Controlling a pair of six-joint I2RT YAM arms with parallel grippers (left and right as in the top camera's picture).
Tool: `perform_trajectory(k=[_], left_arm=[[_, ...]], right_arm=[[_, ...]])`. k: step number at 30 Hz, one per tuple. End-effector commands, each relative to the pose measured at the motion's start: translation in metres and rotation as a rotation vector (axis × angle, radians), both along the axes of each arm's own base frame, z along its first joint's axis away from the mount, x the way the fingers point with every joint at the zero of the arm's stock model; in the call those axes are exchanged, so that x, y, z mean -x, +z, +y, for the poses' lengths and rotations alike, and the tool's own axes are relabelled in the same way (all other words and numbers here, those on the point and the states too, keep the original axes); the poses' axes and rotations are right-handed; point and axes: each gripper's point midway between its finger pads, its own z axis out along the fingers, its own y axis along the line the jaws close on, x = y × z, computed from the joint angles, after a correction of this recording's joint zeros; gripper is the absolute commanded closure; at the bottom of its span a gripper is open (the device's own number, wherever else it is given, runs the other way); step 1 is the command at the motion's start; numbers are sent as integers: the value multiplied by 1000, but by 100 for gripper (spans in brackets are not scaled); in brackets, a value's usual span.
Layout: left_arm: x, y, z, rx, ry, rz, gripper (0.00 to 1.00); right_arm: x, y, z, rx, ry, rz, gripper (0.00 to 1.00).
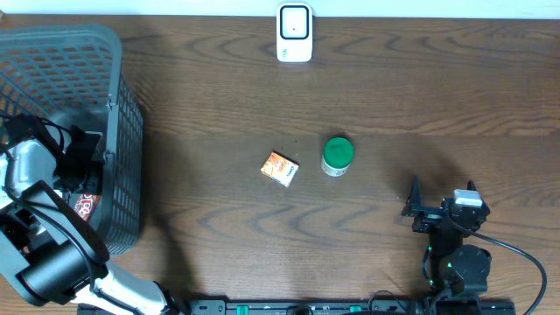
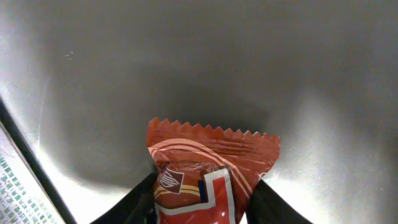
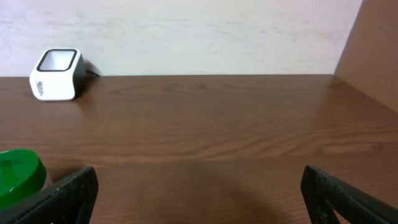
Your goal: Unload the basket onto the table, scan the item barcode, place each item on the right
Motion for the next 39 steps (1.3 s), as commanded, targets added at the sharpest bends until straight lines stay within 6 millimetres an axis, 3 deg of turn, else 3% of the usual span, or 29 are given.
perform_trajectory(k=[1,10,20,22,24,31,36,39], left_arm=[[-4,-4,-2,32,55,9,66],[-17,59,7,-73,59,-148,67],[-14,181,-1,-227,128,-471,68],[-11,218,-16,-231,110,-597,67],[-5,241,-26,-237,106,-670,68],[28,349,-124,-55,-73,-1101,67],[65,397,-172,-34,-201,-1294,67],[86,411,-209,49,-337,-1366,67]], right_arm=[[0,-2,-2,11,-9,4,1],[0,-2,-2,11,-9,4,1],[0,-2,-2,11,-9,4,1],[0,-2,-2,12,-9,4,1],[0,-2,-2,12,-9,4,1],[0,-2,-2,12,-9,4,1],[0,-2,-2,12,-9,4,1],[0,-2,-2,12,-9,4,1]])
